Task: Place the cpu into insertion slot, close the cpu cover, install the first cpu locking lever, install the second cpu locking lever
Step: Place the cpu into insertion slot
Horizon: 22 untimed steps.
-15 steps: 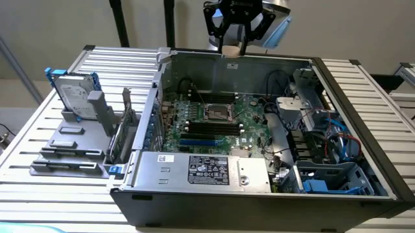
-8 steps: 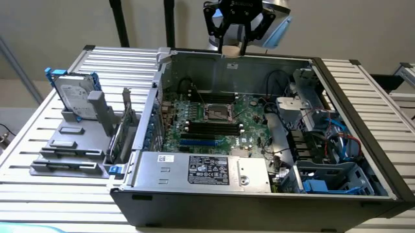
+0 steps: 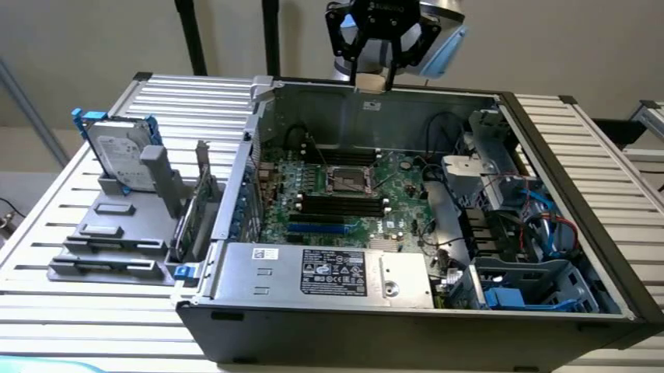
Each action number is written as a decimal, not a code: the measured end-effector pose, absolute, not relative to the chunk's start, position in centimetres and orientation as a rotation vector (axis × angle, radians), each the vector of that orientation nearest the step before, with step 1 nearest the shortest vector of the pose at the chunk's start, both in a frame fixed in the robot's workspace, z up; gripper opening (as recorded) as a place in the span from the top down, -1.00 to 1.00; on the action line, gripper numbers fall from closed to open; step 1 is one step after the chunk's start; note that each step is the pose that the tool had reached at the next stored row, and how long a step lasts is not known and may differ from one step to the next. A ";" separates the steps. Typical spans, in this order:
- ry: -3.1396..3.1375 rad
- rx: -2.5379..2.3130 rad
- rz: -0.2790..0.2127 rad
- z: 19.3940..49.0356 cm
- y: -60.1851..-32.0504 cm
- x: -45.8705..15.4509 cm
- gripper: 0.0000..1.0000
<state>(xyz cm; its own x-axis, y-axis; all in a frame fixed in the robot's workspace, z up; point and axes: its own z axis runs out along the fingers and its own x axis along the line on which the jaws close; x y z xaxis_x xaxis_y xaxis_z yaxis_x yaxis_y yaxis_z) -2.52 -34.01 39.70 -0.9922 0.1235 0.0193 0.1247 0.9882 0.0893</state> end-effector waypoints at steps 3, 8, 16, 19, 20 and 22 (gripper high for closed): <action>-3.115 -0.280 -0.142 39.6 -34.0 -2.5 -0.09; -3.103 -0.421 -0.143 39.4 -34.0 -2.5 -0.09; -3.070 -0.648 -0.144 39.0 -34.0 -2.5 -0.09; -3.054 -0.731 -0.144 38.8 -34.0 -2.5 -0.09; -3.048 -0.760 -0.144 38.8 -34.0 -2.5 -0.09; -3.035 -0.816 -0.144 38.7 -34.0 -2.5 -0.09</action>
